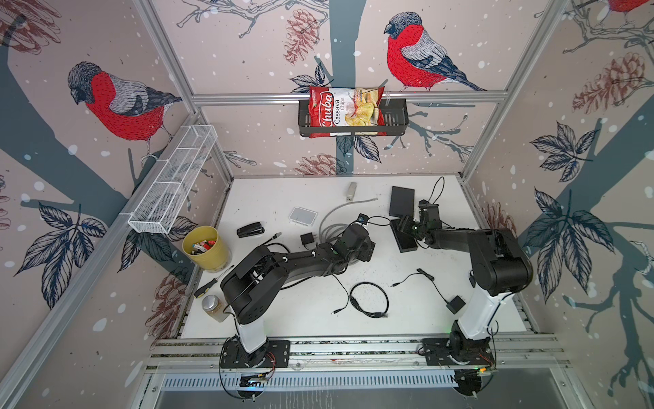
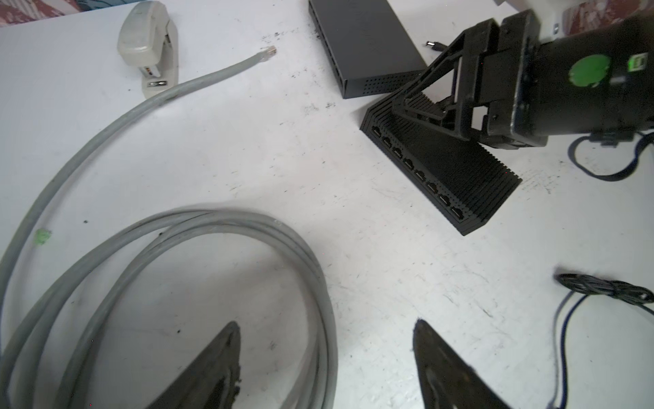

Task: Insert the plug into the switch port
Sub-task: 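Reach the left gripper to the black cable's plug while the right arm advances, then close the left gripper on the plug and lift it while the right gripper approaches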

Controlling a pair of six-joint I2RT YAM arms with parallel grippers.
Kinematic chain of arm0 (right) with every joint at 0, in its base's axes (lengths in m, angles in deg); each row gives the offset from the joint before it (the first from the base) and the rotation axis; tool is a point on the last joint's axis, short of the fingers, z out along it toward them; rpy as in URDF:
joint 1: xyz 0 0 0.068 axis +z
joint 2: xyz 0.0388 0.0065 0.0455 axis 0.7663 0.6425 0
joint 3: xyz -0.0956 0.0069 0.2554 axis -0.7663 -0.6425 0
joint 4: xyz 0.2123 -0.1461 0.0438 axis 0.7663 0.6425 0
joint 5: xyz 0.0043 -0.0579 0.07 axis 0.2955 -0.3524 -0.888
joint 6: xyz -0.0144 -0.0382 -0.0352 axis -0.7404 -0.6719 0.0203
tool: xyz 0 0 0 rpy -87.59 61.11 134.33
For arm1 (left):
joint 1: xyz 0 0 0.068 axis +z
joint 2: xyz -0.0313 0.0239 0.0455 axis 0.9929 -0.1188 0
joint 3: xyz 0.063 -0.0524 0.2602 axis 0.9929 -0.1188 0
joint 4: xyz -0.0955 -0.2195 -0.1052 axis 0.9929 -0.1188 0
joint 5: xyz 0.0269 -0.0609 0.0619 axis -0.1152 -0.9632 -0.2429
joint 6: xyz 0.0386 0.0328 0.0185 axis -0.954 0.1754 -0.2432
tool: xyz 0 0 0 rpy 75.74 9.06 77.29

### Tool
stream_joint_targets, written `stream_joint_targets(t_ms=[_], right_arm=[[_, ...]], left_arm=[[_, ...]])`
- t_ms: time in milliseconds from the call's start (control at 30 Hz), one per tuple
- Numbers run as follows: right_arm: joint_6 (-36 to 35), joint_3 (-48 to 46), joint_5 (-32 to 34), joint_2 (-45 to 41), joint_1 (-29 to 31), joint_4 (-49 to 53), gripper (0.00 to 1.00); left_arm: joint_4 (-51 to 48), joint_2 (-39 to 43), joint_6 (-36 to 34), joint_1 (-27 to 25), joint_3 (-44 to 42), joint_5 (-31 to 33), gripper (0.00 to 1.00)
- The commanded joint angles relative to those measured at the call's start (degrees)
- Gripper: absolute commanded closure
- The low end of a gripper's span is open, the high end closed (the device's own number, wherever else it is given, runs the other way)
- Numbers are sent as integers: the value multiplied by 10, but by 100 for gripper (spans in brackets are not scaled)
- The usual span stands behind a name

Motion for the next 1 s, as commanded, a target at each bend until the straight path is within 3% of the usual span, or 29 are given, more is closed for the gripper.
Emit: stream_joint_targets(t_ms=[0,167,433,767,967], right_arm=[[55,-6,7,7,16,67,39],[52,2,8,-21,10,91,33],[-15,-9,-15,-138,-71,175,24],[-26,-63,-19,-176,-110,174,25],[-28,-77,-22,-181,-117,168,27]], left_arm=[[-10,0,-17,-1,6,-13,24],[2,-27,-76,-30,22,-124,34],[19,-76,-155,-83,38,-275,45],[-50,-135,-183,-127,83,-228,47],[-59,-142,-187,-141,73,-189,55]])
